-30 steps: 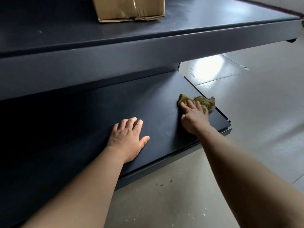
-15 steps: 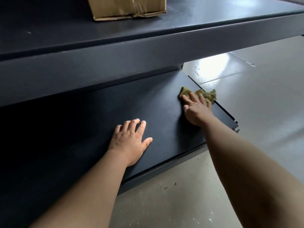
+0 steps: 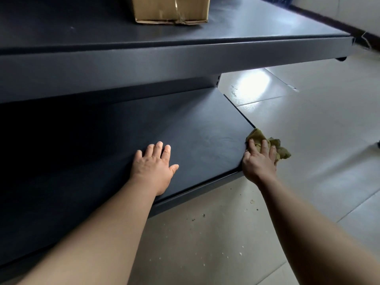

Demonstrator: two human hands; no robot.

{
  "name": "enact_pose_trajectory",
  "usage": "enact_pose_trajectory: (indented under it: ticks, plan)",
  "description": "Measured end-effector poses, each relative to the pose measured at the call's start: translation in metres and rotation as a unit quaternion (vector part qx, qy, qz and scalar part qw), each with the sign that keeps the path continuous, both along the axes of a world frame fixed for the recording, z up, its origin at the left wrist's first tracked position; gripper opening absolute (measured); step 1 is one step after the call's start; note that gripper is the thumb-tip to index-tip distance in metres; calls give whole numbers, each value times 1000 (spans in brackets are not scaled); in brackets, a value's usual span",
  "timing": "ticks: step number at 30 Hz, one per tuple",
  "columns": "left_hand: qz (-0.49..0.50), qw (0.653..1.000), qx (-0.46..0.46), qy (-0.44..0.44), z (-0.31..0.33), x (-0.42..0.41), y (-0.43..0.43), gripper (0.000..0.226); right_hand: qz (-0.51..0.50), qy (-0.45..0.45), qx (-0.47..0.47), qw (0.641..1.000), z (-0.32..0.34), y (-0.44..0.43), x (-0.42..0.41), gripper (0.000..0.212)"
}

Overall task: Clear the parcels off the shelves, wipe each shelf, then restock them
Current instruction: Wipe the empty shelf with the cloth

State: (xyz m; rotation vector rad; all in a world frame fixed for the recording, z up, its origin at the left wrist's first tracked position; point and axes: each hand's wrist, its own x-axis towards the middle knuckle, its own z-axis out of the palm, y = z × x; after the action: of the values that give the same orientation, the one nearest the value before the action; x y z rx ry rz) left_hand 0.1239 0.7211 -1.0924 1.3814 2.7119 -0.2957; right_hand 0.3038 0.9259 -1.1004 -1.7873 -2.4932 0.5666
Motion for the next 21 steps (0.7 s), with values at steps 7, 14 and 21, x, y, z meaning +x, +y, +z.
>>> enact_pose_trajectory:
  ticks: [7,14,21]
  plan:
    - [21,1000,7,-10,3,0,-58,73,-1,-29,13,999,-4,-64,-16,55]
    - [64,998,7,-29,11,-5,-120,77,94,-26,35,995,-8,-134,-56,59]
    - [103,993,-3,-48,19,-22,-195,75,220,-73,9,973,9,-143,-120,58]
